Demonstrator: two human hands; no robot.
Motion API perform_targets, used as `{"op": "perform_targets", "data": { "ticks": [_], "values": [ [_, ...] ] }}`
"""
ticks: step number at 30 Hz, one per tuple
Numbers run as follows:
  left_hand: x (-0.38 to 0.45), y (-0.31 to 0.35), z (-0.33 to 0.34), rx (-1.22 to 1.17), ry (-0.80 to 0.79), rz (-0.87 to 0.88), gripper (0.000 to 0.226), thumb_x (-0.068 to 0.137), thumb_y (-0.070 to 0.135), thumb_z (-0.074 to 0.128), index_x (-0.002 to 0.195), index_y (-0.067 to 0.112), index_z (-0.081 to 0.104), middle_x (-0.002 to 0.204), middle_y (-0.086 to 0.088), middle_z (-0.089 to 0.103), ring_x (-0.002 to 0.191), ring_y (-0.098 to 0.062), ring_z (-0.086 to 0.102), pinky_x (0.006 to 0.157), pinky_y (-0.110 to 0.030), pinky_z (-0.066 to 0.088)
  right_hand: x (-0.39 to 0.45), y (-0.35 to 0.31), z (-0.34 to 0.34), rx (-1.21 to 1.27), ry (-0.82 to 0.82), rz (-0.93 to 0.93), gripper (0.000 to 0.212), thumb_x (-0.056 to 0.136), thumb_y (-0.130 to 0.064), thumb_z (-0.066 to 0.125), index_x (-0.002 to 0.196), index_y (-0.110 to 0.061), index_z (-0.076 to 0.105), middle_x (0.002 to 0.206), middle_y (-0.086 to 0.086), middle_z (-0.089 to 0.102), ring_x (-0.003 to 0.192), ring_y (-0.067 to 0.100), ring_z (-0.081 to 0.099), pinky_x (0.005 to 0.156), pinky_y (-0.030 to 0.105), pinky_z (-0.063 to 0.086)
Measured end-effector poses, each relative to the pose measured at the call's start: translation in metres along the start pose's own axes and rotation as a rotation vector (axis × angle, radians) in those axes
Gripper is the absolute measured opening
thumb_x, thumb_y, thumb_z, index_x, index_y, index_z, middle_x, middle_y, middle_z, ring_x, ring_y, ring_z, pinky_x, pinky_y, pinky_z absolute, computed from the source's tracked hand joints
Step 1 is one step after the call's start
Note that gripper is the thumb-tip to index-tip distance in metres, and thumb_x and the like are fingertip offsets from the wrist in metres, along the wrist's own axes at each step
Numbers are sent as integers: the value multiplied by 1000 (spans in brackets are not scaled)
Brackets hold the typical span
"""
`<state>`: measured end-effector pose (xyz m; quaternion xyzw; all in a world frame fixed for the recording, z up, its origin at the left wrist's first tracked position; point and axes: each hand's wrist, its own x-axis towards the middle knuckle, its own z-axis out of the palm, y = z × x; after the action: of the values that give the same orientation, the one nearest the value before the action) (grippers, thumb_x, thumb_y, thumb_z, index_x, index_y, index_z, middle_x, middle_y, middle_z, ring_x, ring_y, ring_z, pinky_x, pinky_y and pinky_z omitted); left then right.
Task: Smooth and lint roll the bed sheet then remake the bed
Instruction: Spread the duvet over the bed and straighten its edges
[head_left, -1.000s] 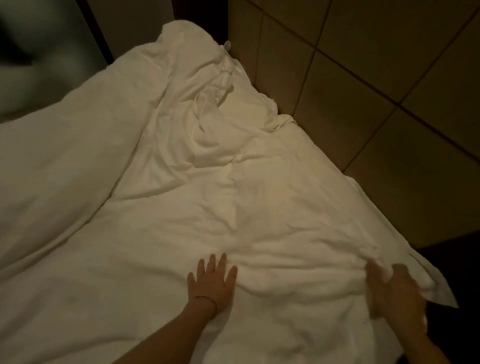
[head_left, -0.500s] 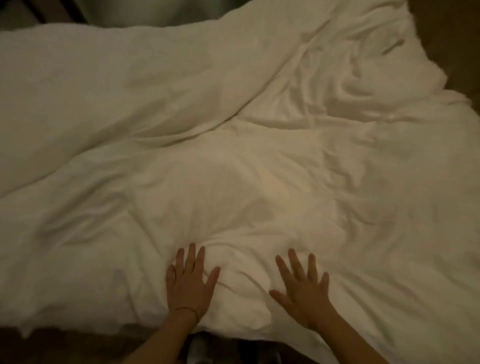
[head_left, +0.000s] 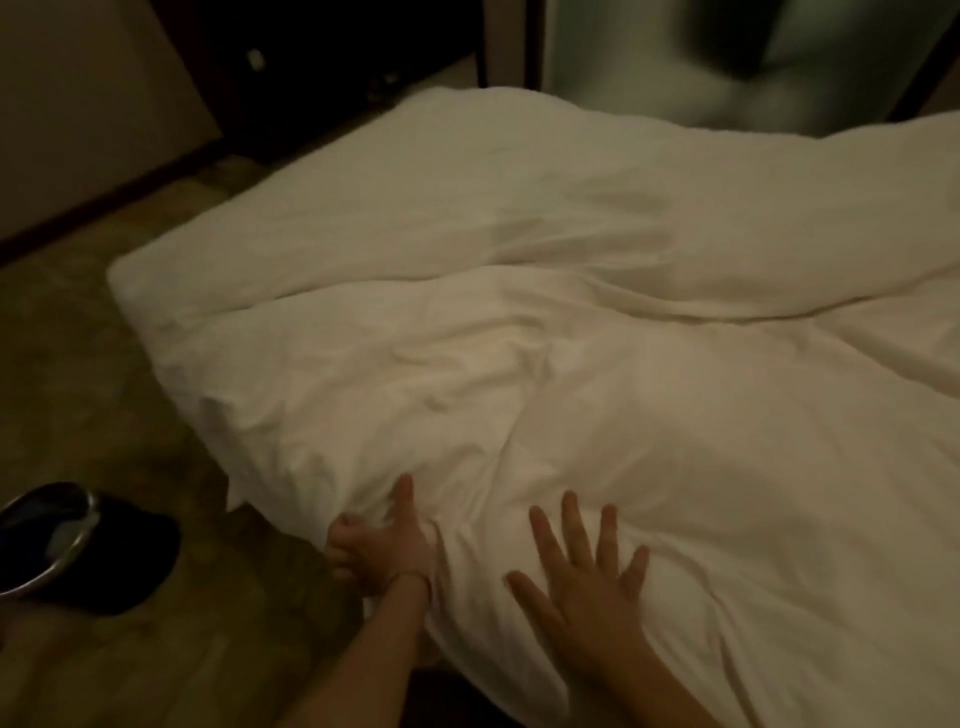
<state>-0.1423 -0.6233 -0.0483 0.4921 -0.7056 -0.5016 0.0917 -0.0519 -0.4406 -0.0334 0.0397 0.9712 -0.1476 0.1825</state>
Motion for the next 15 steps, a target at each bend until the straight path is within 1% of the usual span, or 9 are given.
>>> {"op": "perform_targets", "data": {
  "ticks": [2, 5, 7, 9, 11, 12, 13, 14, 15],
  "values": [
    [33, 1, 1, -71, 17, -12, 109, 56, 67, 84, 136, 7, 40, 146, -20, 35, 133, -43, 34, 109, -51, 32, 13, -17, 13, 0, 46, 18, 77, 73, -85, -6, 139, -54, -31, 147, -11, -47, 133, 32, -47, 106, 66, -18],
    [71, 6, 7, -194, -77, -30, 119, 55, 67, 87, 145, 7, 36, 148, -22, 39, 132, -43, 44, 109, -49, 38, 35, -41, 26, 2, 125, 34, 87, 65, -84, -15, 144, -48, -26, 152, -10, -41, 136, 27, -45, 109, 63, -19],
    [83, 1, 11, -182, -134, -38, 114, 58, 66, 87, 142, 5, 40, 144, -23, 47, 130, -42, 49, 106, -46, 41, 47, -51, 32, -27, 168, 16, 92, 66, -83, -15, 147, -42, -24, 150, -14, -40, 140, 23, -38, 109, 63, -18],
    [92, -10, 13, -223, -196, -34, 100, 59, 64, 87, 130, 5, 50, 134, -22, 58, 120, -39, 58, 97, -41, 46, 56, -58, 37, -63, 222, 16, 94, 66, -82, -15, 150, -40, -20, 154, -16, -32, 144, 20, -31, 110, 63, -16],
    [105, -18, 10, -253, -275, 28, 85, 61, 62, 87, 119, 5, 63, 123, -20, 66, 109, -36, 64, 85, -34, 49, 59, -62, 45, -125, 286, 12, 92, 71, -82, -11, 153, -40, -9, 162, -13, -11, 149, 17, -15, 110, 60, -11],
    [111, -20, 6, -243, -307, 75, 77, 63, 61, 86, 113, 5, 68, 118, -20, 69, 106, -35, 65, 81, -32, 48, 59, -62, 47, -166, 330, 6, 91, 73, -81, -9, 153, -39, 2, 161, -10, 5, 149, 17, -1, 111, 57, -3],
    [118, -20, 2, -226, -337, 128, 74, 65, 61, 85, 109, 4, 70, 116, -20, 70, 105, -34, 66, 78, -31, 47, 60, -62, 49, -217, 390, -1, 92, 73, -81, -11, 149, -37, 17, 152, -8, 23, 144, 17, 17, 109, 53, 8],
    [123, -19, -5, -196, -364, 168, 74, 66, 63, 83, 106, 3, 72, 114, -20, 71, 105, -34, 66, 77, -31, 47, 60, -61, 51, -261, 458, -17, 92, 72, -81, -15, 139, -37, 31, 137, -9, 37, 133, 18, 31, 104, 47, 19],
    [126, -19, -13, -186, -372, 194, 74, 66, 63, 83, 105, 2, 72, 114, -20, 71, 105, -34, 67, 77, -31, 48, 60, -61, 52, -283, 522, -33, 90, 71, -81, -18, 126, -37, 39, 122, -10, 43, 121, 18, 40, 97, 42, 26]
  ]
}}
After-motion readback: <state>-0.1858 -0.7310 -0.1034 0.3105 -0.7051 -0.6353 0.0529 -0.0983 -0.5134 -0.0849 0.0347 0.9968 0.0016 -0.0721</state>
